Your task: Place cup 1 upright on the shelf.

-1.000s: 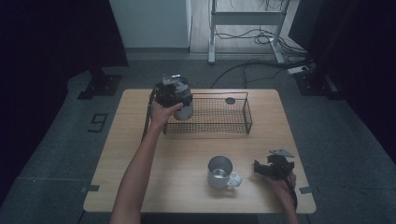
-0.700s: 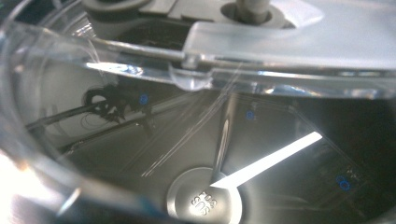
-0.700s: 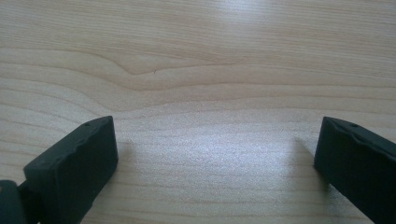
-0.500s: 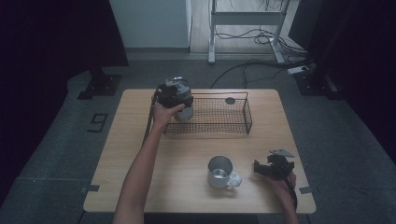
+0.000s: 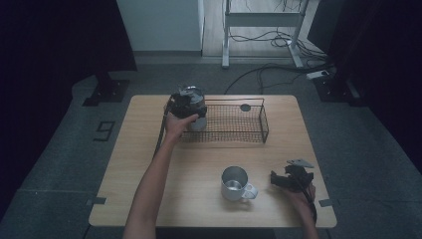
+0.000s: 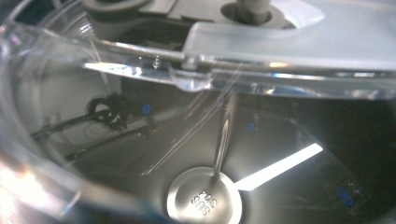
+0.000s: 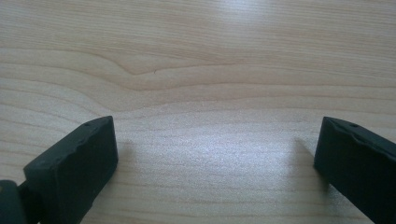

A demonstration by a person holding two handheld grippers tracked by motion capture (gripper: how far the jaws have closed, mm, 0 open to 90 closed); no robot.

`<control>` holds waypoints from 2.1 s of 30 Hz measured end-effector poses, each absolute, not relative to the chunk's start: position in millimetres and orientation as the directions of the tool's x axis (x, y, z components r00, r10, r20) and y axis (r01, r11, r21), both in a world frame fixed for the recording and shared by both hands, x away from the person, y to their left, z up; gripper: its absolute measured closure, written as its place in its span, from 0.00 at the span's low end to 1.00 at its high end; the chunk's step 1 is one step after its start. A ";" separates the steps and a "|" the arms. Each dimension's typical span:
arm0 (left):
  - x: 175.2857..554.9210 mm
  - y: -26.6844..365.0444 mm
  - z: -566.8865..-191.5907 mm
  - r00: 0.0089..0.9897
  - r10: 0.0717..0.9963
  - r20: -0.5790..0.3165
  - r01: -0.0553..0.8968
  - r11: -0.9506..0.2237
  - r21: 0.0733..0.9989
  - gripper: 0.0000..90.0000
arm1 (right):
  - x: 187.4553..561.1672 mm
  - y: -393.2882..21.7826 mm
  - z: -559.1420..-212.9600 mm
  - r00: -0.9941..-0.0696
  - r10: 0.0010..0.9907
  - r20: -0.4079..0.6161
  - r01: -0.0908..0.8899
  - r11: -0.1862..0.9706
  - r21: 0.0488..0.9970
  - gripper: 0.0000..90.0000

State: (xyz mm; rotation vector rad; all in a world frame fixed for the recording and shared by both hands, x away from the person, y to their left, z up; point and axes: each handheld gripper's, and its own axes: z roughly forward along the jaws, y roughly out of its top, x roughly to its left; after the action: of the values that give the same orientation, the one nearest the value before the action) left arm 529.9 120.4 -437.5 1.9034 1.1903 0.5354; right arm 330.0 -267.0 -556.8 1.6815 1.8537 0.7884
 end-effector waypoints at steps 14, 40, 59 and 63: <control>533.8 119.3 -458.0 0.447 0.891 -0.077 0.569 -0.217 0.793 0.05 | 330.0 -266.9 -556.8 -0.101 0.995 0.009 0.697 0.064 0.714 0.00; 523.4 111.8 -475.7 0.476 0.879 -0.013 0.547 -0.284 0.788 0.04 | 330.0 -267.0 -556.8 -0.102 0.995 0.010 0.697 0.064 0.714 0.00; 518.9 111.2 -476.0 0.443 0.896 -0.028 0.549 -0.247 0.798 0.02 | 330.1 -267.0 -556.8 -0.101 0.995 0.010 0.697 0.064 0.714 0.00; 515.7 115.0 -470.3 0.452 0.892 -0.026 0.533 -0.246 0.809 0.01 | 330.1 -267.0 -556.8 -0.101 0.995 0.010 0.697 0.064 0.714 0.00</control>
State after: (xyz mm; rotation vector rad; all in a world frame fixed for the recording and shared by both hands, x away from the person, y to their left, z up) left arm 515.7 115.0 -470.3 1.9180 1.1960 0.5780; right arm 330.1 -267.0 -556.8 1.6814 1.8526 0.7876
